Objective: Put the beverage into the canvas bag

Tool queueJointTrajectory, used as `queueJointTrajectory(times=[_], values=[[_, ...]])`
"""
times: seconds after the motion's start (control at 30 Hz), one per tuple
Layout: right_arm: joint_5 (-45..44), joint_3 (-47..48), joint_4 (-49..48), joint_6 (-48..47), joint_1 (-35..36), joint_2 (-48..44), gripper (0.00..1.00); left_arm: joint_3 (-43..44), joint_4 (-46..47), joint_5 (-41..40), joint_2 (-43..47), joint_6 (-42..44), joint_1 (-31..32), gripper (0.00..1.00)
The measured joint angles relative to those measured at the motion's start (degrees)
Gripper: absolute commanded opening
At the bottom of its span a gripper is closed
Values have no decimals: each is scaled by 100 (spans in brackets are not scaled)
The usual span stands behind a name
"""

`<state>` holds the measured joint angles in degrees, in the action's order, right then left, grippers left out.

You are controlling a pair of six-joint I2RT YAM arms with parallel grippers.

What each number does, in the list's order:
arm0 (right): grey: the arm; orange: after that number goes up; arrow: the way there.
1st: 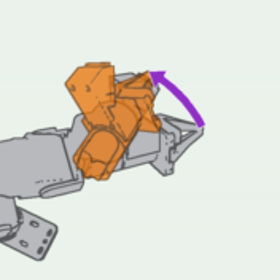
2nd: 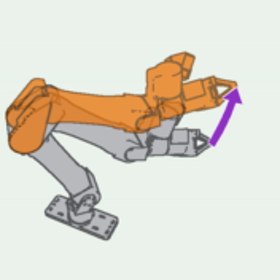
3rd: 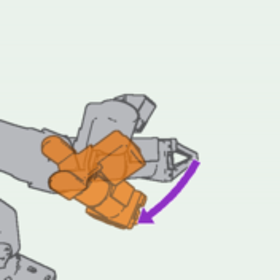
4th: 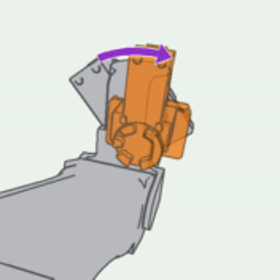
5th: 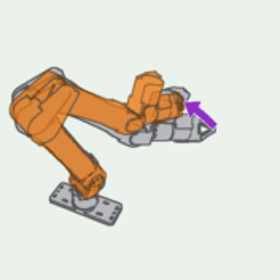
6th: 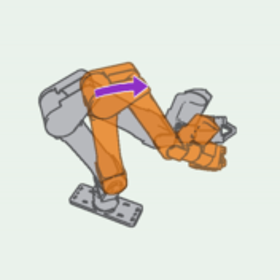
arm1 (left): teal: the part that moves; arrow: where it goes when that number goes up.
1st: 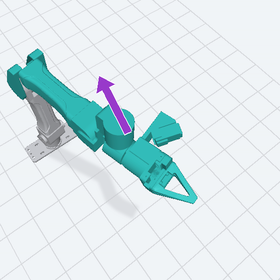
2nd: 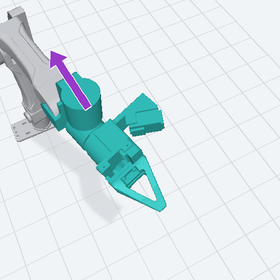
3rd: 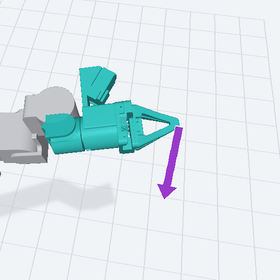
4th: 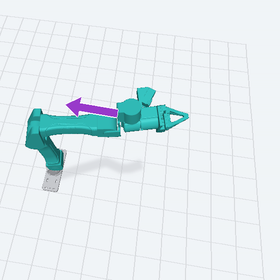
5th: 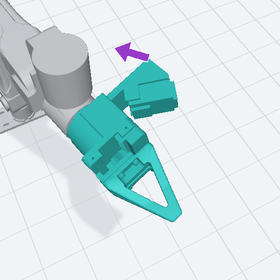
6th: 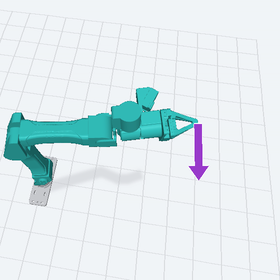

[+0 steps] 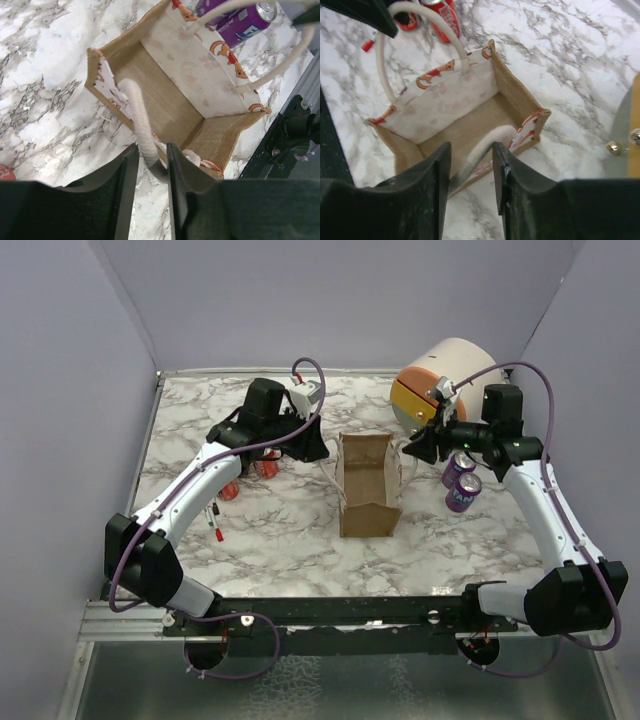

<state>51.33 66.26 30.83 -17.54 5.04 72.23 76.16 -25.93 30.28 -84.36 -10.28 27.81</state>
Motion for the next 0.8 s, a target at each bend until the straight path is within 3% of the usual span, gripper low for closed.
queueJointTrajectory(times=[0.07,0.13,0.33,0.57,0.8], values=[[-120,24,52,0,17,0,85,0,-55,-98,-11,55,-17,54],[-299,96,166,-9,22,-9,98,0,-81,-149,-9,111,-39,68],[-1145,184,487,-39,26,-540,100,59,-286,-212,120,385,-87,98],[-2588,179,651,55,-155,-1552,100,391,-505,-247,833,835,-358,100],[-3740,-337,717,28,-568,-1351,100,345,-514,-284,1508,1025,-802,100]])
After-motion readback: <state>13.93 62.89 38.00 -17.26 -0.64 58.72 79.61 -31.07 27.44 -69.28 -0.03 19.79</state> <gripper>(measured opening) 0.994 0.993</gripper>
